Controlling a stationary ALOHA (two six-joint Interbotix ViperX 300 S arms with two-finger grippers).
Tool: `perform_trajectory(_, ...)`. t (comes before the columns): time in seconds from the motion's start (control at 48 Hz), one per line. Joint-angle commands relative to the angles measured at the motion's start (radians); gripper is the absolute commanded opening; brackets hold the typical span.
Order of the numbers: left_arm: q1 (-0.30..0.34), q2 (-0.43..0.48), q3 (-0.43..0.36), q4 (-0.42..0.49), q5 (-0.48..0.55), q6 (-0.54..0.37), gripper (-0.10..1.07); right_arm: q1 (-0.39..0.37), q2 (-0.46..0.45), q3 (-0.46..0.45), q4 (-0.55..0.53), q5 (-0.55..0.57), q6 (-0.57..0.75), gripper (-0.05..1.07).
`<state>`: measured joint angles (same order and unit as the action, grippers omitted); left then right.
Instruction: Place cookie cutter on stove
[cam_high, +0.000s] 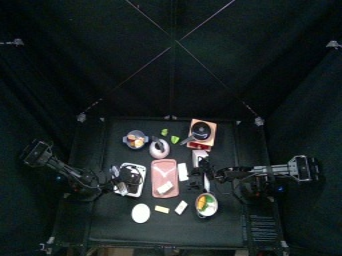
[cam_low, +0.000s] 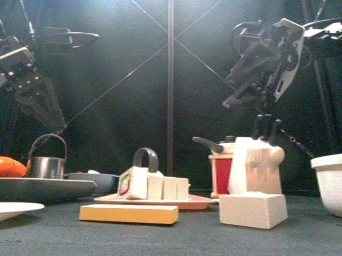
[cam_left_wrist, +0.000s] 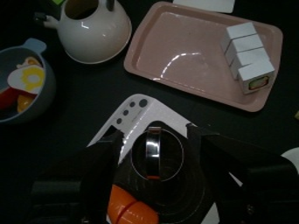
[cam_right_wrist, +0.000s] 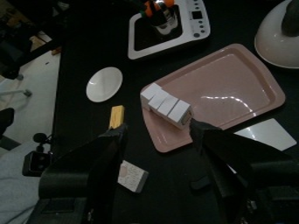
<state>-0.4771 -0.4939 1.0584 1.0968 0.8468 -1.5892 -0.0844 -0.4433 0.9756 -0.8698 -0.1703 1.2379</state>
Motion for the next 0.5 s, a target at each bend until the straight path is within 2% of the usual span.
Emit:
perform_trajectory(0.0, 0.000, -0.005, -0.026, 0.021, 0.002, -0.002, 0.94, -0.002, -0.008, -0.012, 0.002, -0.003, 0.000, 0.91)
perform_trajectory(0.25, 0.015, -0.005, -0.034, 0.121, -0.009, -0.006, 0.94, 0.000, 0.009, -0.014, 0.003, -0.003, 0.005, 0.91)
perform_trajectory(0.479, 0.034, -0.005, -0.051, 0.130, -0.012, -0.021, 0.94, -0.002, 0.028, -0.034, 0.038, 0.002, 0.009, 0.91)
